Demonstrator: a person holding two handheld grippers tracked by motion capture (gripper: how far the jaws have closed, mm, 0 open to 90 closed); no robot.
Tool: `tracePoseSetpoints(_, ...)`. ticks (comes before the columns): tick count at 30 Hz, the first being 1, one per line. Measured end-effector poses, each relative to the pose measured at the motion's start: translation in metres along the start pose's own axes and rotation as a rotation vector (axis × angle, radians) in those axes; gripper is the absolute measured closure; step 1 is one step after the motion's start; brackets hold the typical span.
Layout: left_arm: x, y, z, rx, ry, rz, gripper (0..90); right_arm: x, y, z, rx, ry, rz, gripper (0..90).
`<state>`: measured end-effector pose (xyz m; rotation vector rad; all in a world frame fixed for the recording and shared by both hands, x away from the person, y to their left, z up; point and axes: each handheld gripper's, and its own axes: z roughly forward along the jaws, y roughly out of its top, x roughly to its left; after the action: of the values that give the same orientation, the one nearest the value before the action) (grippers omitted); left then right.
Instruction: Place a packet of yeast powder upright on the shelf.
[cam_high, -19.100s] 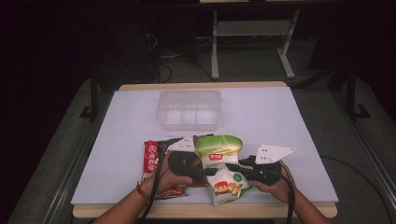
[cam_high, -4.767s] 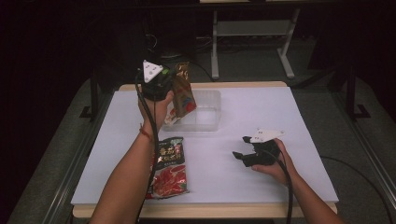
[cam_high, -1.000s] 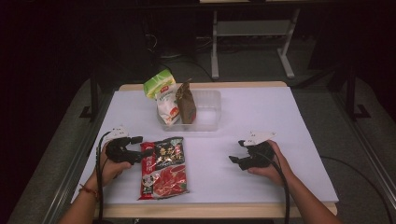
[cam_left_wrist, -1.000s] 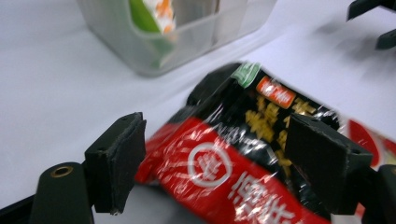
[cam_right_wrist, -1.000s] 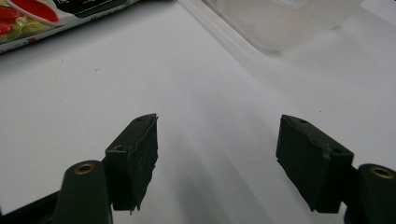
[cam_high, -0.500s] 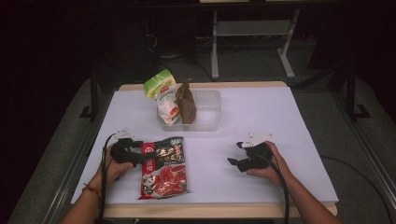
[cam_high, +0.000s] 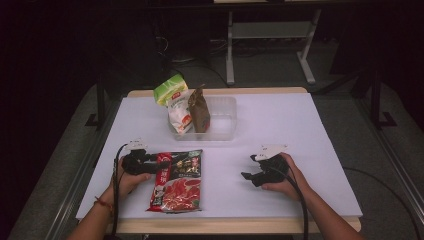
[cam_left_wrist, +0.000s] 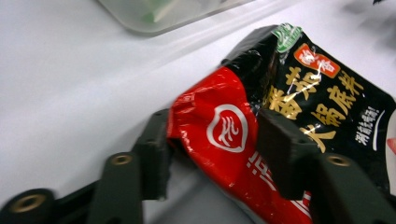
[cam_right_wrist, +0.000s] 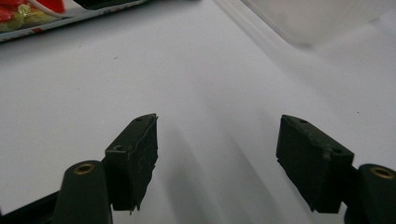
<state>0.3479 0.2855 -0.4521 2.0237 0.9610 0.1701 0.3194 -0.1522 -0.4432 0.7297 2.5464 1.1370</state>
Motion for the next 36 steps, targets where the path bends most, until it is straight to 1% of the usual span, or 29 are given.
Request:
tracePoseSetpoints(3,0.003,0.0,-0.002,-0.01,-0.004,-0.039,60.9,0.001,0.0,0.001,0.008,0.005,-0.007,28.3)
tracePoseSetpoints(4,0.004,0.0,-0.002,-0.012,-0.005,-0.044,63.3,0.001,0.0,0.001,0.009,0.006,-0.009,28.3)
tracePoseSetpoints(6,0.005,0.0,-0.003,-0.024,-0.007,-0.067,68.8,0.002,0.0,0.002,0.011,0.006,-0.012,28.3)
tracePoseSetpoints(8,0.006,0.001,-0.003,-0.022,-0.008,-0.076,73.1,0.002,0.0,0.003,0.013,0.01,-0.011,28.3)
tracePoseSetpoints(10,0.005,0.001,-0.005,-0.034,-0.005,-0.09,77.2,0.002,0.0,0.003,0.016,0.012,-0.012,28.2)
tracePoseSetpoints(13,0.004,0.001,-0.006,-0.051,-0.001,-0.078,80.3,0.002,0.0,0.004,0.02,0.011,-0.011,28.2)
tracePoseSetpoints(15,0.002,0.001,-0.007,-0.062,0.002,-0.082,80.8,0.002,-0.001,0.004,0.021,0.014,-0.006,28.2)
tracePoseSetpoints(17,0.0,0.002,-0.009,-0.076,0.006,-0.072,81.2,0.002,-0.001,0.004,0.022,0.013,-0.009,28.2)
tracePoseSetpoints(19,-0.001,0.002,-0.011,-0.094,0.003,-0.086,81.3,0.002,-0.001,0.005,0.021,0.012,-0.012,28.2)
tracePoseSetpoints(22,-0.001,0.001,-0.009,-0.095,0.011,-0.085,80.6,0.002,-0.001,0.005,0.021,0.013,-0.011,28.3)
tracePoseSetpoints(25,0.002,-0.002,-0.006,-0.083,0.016,-0.09,77.1,0.003,-0.001,0.006,0.024,0.015,-0.009,28.3)
tracePoseSetpoints(26,0.002,-0.002,-0.005,-0.08,0.029,-0.09,74.7,0.003,0.0,0.006,0.021,0.017,-0.009,28.4)
tracePoseSetpoints(28,0.002,-0.002,-0.002,-0.069,0.031,-0.074,69.2,0.004,0.0,0.006,0.018,0.017,-0.006,28.5)
tracePoseSetpoints(29,0.002,-0.002,-0.001,-0.064,0.034,-0.072,66.0,0.004,0.0,0.007,0.019,0.017,-0.009,28.5)
tracePoseSetpoints(30,0.002,-0.001,0.0,-0.057,0.034,-0.073,61.0,0.005,0.001,0.007,0.019,0.018,-0.007,28.5)
tracePoseSetpoints(31,0.003,-0.001,0.001,-0.053,0.03,-0.072,58.3,0.005,0.001,0.007,0.021,0.02,-0.006,28.5)
tracePoseSetpoints(32,0.002,0.0,0.003,-0.051,0.04,-0.076,53.6,0.005,0.0,0.008,0.022,0.02,-0.005,28.5)
tracePoseSetpoints(33,0.002,0.001,0.004,-0.042,0.048,-0.069,48.1,0.005,0.0,0.007,0.023,0.019,-0.006,28.5)
tracePoseSetpoints(34,0.002,0.002,0.005,-0.035,0.037,-0.07,44.3,0.004,0.0,0.007,0.023,0.017,-0.009,28.5)
tracePoseSetpoints(35,0.002,0.003,0.008,-0.02,0.017,-0.069,41.1,0.004,0.0,0.007,0.022,0.018,-0.009,28.5)
tracePoseSetpoints(36,0.001,0.004,0.01,-0.013,0.02,-0.056,35.9,0.003,0.0,0.006,0.021,0.018,-0.006,28.5)
